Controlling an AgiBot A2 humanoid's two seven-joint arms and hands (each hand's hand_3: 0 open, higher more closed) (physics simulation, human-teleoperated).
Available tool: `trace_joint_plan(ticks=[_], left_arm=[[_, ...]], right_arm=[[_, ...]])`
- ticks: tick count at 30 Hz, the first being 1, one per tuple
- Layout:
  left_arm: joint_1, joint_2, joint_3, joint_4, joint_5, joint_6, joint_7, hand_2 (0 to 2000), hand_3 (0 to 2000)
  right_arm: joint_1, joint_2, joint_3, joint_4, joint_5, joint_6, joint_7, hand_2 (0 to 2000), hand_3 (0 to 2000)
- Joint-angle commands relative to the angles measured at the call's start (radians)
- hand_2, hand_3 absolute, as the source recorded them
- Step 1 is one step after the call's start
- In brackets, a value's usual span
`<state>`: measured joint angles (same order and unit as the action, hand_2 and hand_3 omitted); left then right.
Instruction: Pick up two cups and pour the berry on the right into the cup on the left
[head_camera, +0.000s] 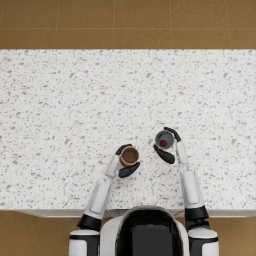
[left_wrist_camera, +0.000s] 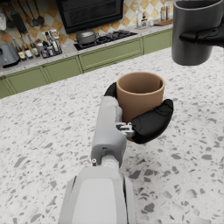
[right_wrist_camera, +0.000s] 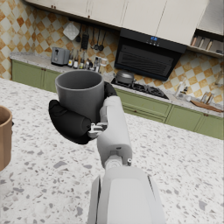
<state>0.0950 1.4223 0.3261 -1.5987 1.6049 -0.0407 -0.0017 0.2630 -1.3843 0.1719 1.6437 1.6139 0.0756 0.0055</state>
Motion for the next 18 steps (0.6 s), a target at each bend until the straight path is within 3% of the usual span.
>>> trace_joint_plan(ticks=[1, 18], left_arm=[[0.032, 0.018, 0.004, 0.020, 0.016, -0.001, 0.000, 2000, 1280], [0.084, 0.062, 0.007, 0.080, 0.192, -0.003, 0.000, 2000, 1280]], right_arm=[[0.024, -0.010, -0.001, 0.062, 0.032, 0.001, 0.000, 2000, 1280], [0.028, -0.038, 0.030, 0.246, 0.575, 0.014, 0.001, 2000, 1280]])
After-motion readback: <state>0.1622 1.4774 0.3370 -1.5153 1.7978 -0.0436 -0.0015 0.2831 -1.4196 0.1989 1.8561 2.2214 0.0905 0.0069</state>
